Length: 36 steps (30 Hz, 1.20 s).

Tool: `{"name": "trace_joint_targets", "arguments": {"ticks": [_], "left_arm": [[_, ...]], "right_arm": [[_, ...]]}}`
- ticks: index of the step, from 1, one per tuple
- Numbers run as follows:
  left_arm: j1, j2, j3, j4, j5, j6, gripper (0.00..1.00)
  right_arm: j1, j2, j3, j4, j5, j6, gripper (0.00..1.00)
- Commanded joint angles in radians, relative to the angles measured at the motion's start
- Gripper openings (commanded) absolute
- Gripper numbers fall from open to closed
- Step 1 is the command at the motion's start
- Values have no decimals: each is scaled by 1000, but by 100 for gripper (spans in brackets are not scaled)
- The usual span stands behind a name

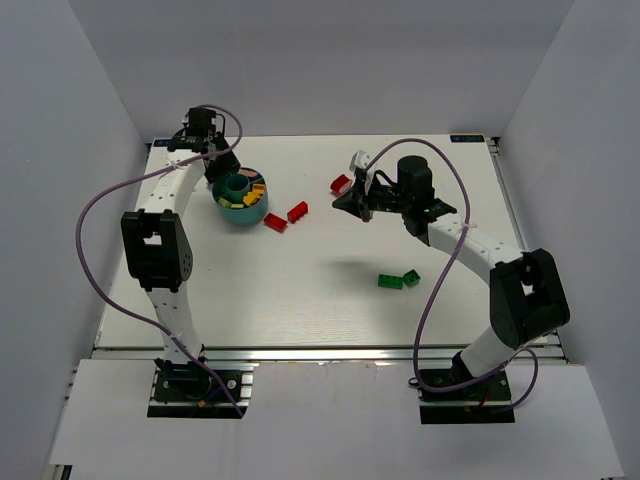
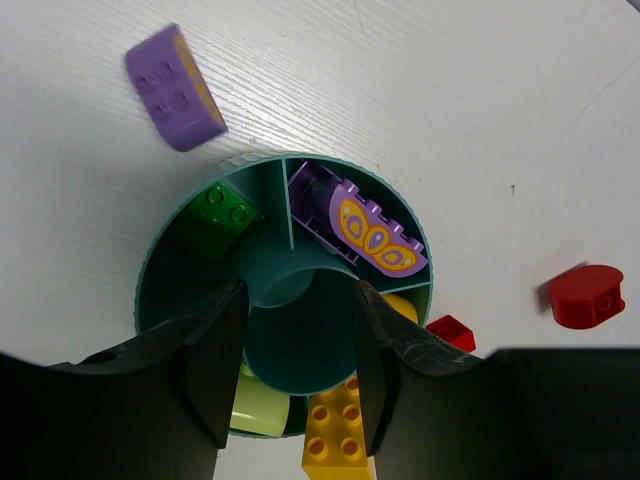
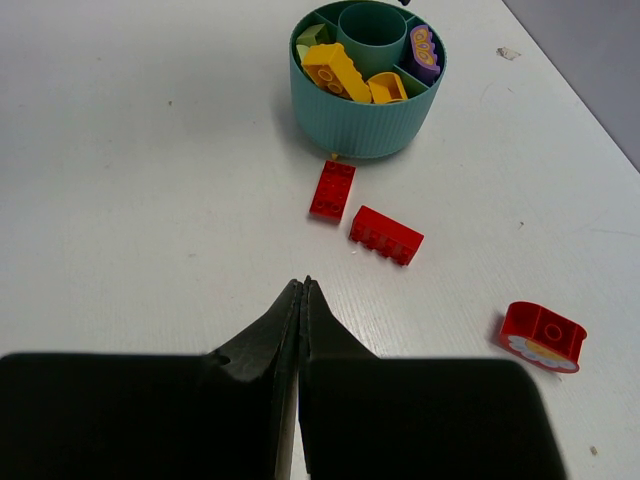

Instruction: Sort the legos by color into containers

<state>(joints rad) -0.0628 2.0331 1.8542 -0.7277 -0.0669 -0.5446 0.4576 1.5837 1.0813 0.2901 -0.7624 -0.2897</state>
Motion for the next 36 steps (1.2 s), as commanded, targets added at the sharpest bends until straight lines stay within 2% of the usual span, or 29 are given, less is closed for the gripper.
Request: {"name": "trace_joint_targets", "arguments": {"ticks": [1, 5, 7, 9, 10, 11, 13, 15, 16, 17, 18, 19, 22, 26, 31, 36], "left_arm": [[-3, -37, 0, -7, 3, 11, 56], [-3, -37, 5, -10, 1, 14, 53], [-3, -42, 7, -7, -13, 15, 48], [-2, -59, 7, -1, -45, 18, 39], [0, -63, 7, 4, -54, 18, 27], [6, -73, 5, 5, -63, 17, 21], [17, -79, -3, 4, -91, 6, 18], [40, -99, -24, 17, -93, -11, 21], [47, -105, -50, 34, -94, -21, 38], [61, -115, -62, 42, -96, -37, 46], [61, -119, -73, 54, -97, -43, 49], [101, -116, -85, 82, -93, -48, 49], [119, -77, -57, 108, -83, -49, 47], [120, 5, 10, 105, -77, -38, 43], [123, 74, 40, 119, -42, -18, 43], [124, 81, 36, 139, 9, -21, 44]], "right_arm": [[-5, -25, -8, 41, -5, 6, 0], [-5, -28, -9, 43, -5, 6, 0], [-5, -28, -11, 43, -5, 6, 0], [-5, -30, -12, 43, -5, 4, 0], [-5, -31, -12, 41, -5, 4, 0], [-5, -30, -14, 40, -6, 1, 0], [-5, -30, -11, 31, -6, -5, 0], [-5, -22, 6, 1, -11, -22, 2], [-5, -13, 15, -14, -11, -26, 6], [-5, -7, 32, -37, -11, -34, 12], [-7, -2, 38, -45, -9, -35, 14], [-5, 2, 40, -46, -8, -35, 15], [-5, 7, 45, -46, -14, -32, 15], [-2, 7, 54, -58, -6, -32, 16], [-4, 1, 49, -77, 0, -46, 16], [-2, 7, 55, -85, 0, -51, 16]]}}
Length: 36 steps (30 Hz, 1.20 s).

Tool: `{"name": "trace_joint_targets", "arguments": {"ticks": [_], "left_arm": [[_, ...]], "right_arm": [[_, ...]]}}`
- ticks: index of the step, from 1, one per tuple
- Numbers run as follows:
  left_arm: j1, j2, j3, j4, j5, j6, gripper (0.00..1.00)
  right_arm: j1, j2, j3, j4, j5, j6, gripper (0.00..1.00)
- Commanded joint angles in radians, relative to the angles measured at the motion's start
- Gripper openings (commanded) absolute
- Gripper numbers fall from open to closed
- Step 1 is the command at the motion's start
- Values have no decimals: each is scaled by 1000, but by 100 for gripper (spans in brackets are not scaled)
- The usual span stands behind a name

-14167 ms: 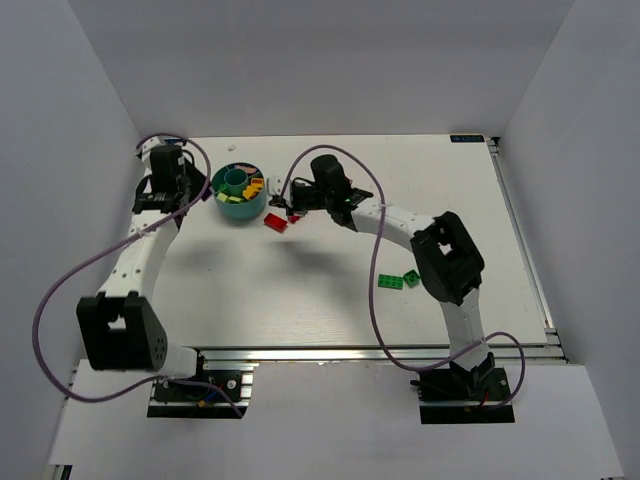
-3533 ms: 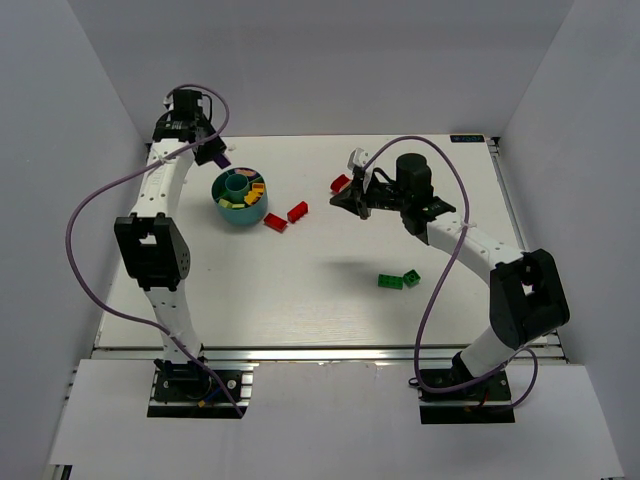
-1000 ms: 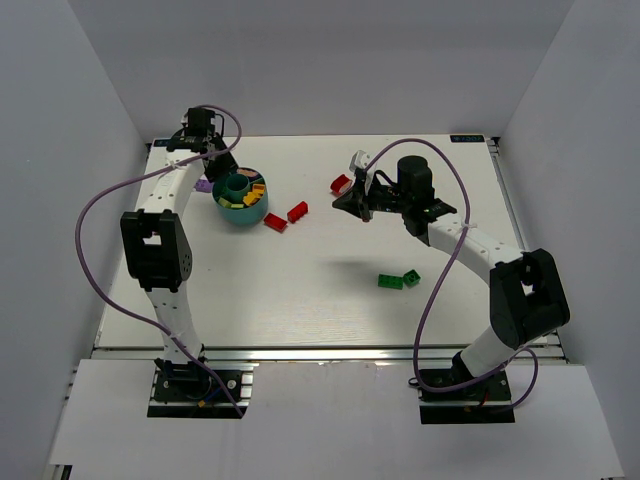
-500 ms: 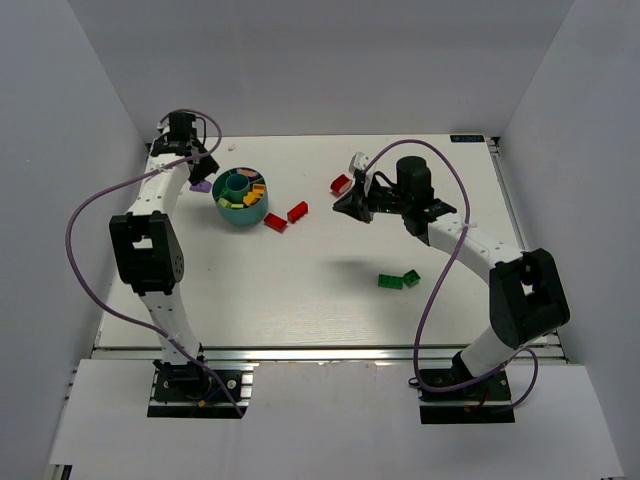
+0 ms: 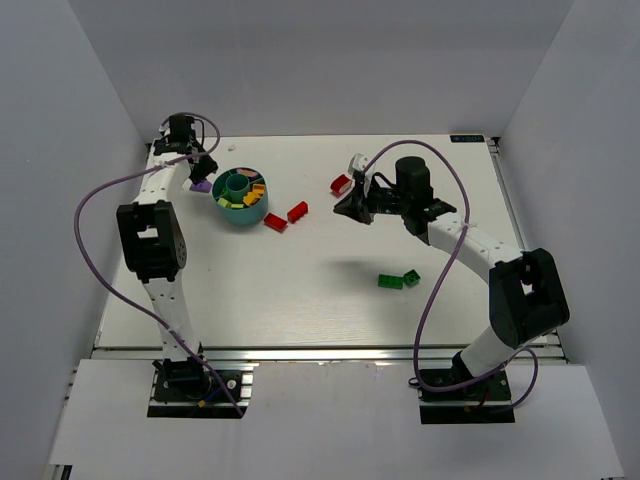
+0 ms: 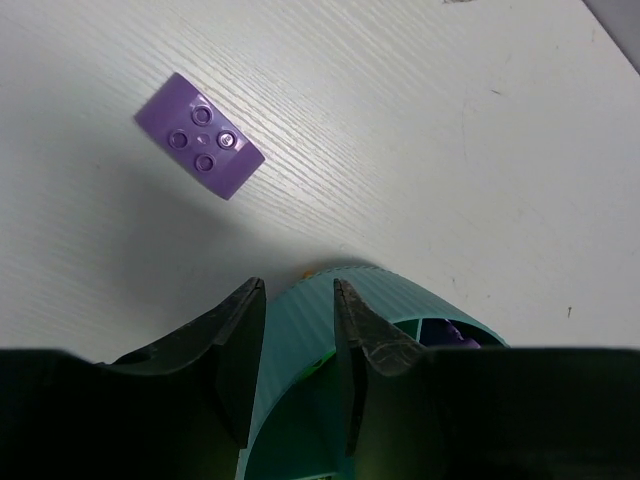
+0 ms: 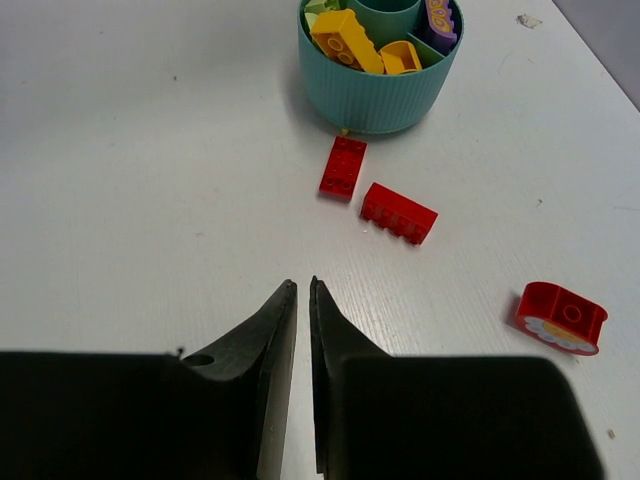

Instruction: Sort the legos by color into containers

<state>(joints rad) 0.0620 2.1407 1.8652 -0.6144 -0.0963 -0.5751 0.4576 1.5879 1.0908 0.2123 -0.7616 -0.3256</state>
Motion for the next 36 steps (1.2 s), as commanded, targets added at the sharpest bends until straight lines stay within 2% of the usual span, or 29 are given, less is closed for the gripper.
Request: {"name": "trace_joint_targets", "arguments": {"ticks": [1, 7, 20, 30, 36], "left_arm": [[-2, -33, 14, 30, 37, 11, 44], [4, -128, -132, 97, 56, 32, 45], [4, -200, -285, 140, 161, 32, 45], [6, -366, -491, 228, 204, -28, 45], [4, -427, -563, 249, 228, -45, 45]], "right_arm": [[-2, 3, 47, -7, 1, -15, 16], [-4, 6, 47, -7, -1, -9, 16], [-4, -6, 41, 1, 2, -6, 16], [-4, -9, 41, -1, 1, -7, 16], [-4, -12, 38, -4, -2, -7, 16]]}}
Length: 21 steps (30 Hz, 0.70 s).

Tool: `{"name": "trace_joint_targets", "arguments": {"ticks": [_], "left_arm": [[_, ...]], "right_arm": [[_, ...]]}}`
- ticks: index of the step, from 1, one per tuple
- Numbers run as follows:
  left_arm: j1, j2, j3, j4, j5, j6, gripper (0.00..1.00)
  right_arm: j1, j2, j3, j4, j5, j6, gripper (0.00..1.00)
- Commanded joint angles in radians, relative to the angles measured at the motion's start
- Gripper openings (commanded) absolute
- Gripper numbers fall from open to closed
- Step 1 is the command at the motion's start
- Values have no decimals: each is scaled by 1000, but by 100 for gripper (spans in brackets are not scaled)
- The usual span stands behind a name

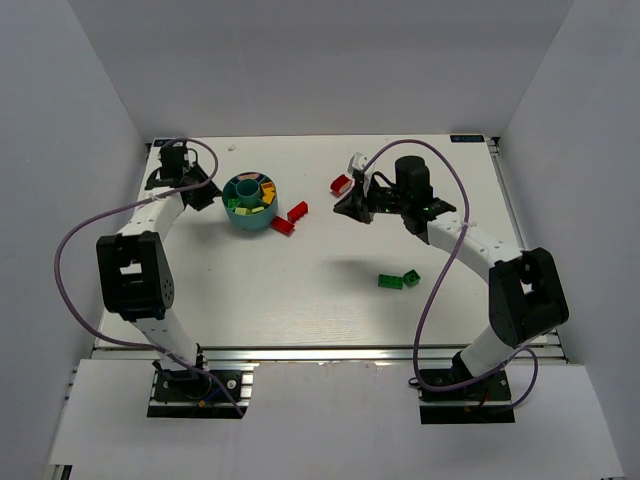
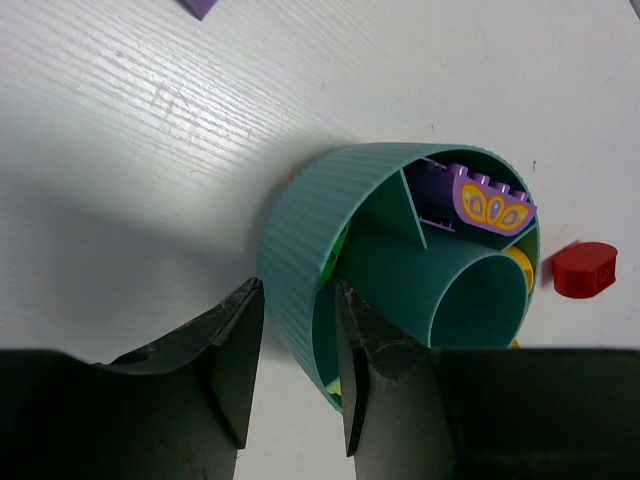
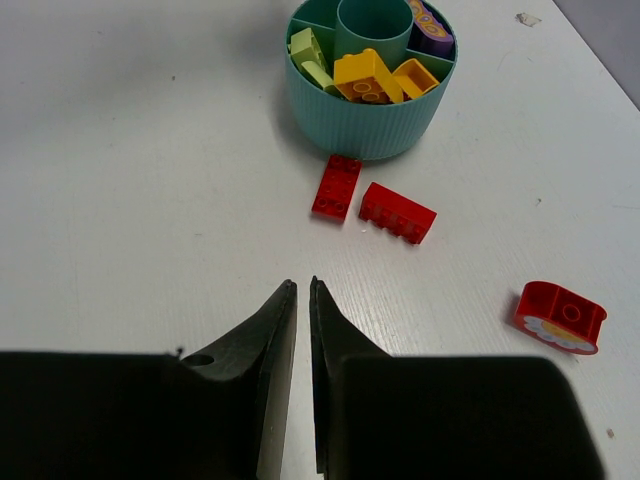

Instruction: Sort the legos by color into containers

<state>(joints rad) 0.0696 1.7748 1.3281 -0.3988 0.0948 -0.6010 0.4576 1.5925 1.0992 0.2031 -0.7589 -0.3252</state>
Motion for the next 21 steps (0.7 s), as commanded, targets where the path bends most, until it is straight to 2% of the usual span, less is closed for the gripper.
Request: {"name": "trace_joint_targets", "arguments": {"ticks": [1, 8, 15, 21], "left_arm": [[-2, -63, -39, 35, 43, -22, 45], [-4, -126, -115, 83, 37, -46, 44], [-4, -97, -63, 63, 62, -13, 44], [-4, -103, -95, 69, 111, -17, 44]], "right_arm": [[-2, -17, 30, 4, -5, -6, 16], [-2, -17, 34, -1, -3, -5, 16], [0, -5, 50, -14, -3, -6, 16], [0, 0, 54, -19, 3, -6, 16]]}}
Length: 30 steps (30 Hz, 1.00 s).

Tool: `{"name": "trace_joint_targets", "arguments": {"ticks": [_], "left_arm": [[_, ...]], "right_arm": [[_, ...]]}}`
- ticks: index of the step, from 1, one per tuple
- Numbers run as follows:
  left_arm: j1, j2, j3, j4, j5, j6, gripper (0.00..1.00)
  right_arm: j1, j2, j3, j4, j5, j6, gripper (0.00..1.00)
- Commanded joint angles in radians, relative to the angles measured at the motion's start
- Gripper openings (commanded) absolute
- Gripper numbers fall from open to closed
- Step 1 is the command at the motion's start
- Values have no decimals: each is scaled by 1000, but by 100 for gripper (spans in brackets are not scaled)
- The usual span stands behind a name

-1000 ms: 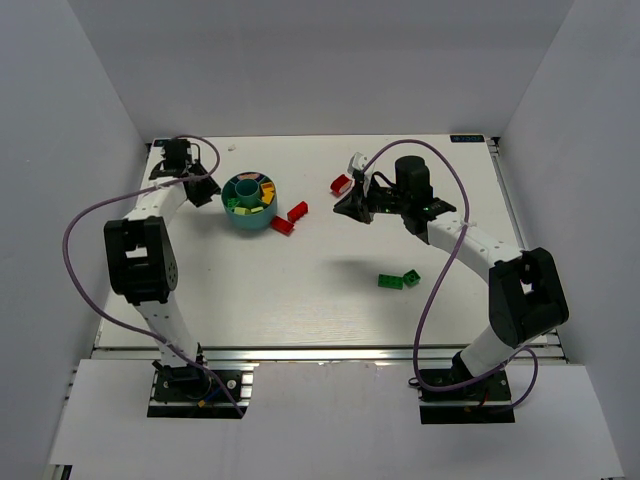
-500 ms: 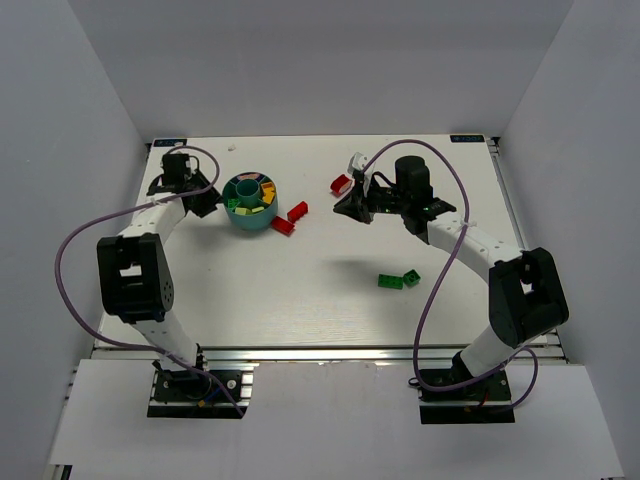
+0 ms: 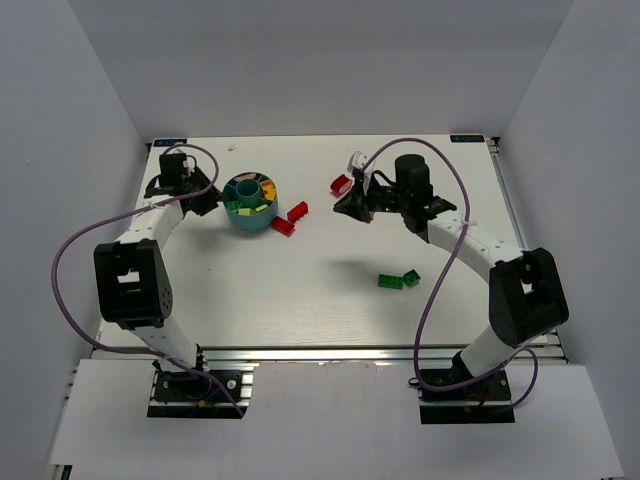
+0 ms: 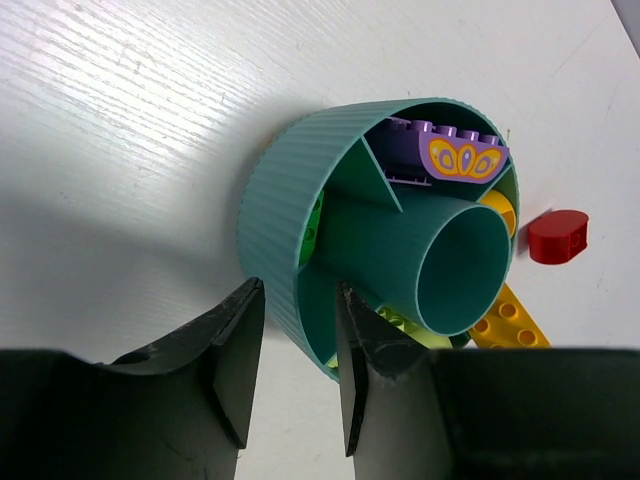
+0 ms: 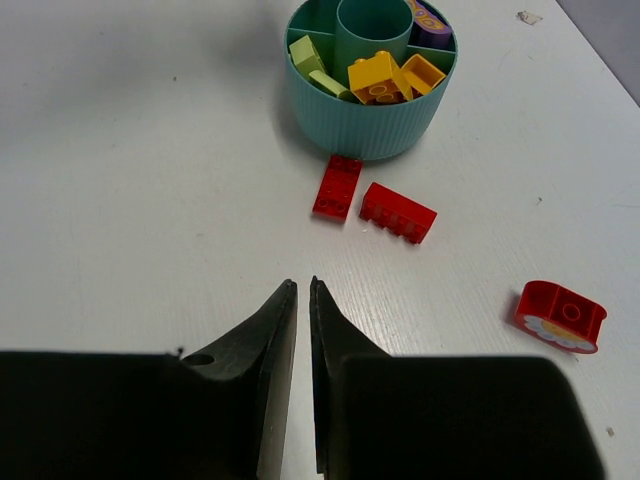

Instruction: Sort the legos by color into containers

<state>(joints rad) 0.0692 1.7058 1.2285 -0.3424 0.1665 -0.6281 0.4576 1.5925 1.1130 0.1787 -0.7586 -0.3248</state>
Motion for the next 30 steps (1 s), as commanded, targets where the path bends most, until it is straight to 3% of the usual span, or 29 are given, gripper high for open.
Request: {"name": "trace_joint_targets", "arguments": {"ticks": [1, 30], "left_arm": [[-3, -37, 0, 10, 41, 8, 44], [-54, -141, -132, 39, 84, -50, 40]], "right_arm": [[0, 0, 41, 7, 1, -7, 16], [0, -6, 38, 2, -4, -5, 16]]}}
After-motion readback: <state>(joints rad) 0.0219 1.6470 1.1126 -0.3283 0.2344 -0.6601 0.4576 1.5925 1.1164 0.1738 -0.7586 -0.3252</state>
